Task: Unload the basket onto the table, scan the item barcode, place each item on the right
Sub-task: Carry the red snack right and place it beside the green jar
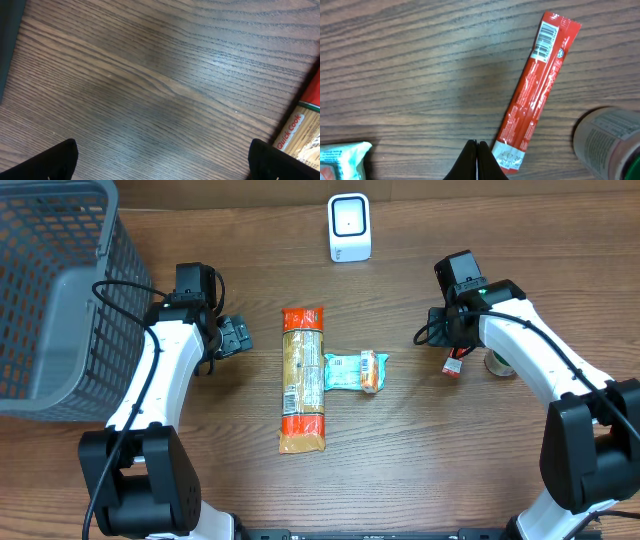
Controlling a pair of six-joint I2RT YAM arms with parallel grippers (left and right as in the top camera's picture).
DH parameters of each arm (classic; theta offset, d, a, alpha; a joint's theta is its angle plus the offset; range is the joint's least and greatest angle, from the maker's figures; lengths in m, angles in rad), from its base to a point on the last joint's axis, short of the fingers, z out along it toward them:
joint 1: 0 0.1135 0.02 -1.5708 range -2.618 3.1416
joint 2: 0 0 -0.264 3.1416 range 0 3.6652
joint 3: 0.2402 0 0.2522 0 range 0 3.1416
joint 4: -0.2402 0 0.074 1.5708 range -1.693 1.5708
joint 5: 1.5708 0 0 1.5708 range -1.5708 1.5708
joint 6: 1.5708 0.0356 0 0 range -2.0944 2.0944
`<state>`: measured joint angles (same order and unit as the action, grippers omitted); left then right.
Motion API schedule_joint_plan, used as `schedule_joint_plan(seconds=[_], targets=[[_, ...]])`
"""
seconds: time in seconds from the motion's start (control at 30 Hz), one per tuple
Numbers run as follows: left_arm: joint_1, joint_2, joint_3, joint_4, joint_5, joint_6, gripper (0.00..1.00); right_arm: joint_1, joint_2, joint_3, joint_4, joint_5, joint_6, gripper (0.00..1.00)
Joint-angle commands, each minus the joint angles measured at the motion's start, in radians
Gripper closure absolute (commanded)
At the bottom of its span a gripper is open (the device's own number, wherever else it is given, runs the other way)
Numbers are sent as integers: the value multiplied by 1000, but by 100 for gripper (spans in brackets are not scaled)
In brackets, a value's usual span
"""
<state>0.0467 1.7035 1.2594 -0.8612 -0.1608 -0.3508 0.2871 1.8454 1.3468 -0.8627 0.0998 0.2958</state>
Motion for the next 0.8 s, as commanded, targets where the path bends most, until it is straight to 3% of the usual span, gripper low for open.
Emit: schedule_joint_plan(seconds=[0.0,0.3,0.53,0.77], targets=[[-1,-20,11,2,1,14,0,-1,15,-34,26,-12,19,96],[-1,-20,11,2,1,14,0,-2,15,-238,284,43,19,96],[-1,-20,11,2,1,14,0,-2,15,-263,256,177,18,96],[-1,-20,11,2,1,14,0,-1,15,-262,261,187,18,96]])
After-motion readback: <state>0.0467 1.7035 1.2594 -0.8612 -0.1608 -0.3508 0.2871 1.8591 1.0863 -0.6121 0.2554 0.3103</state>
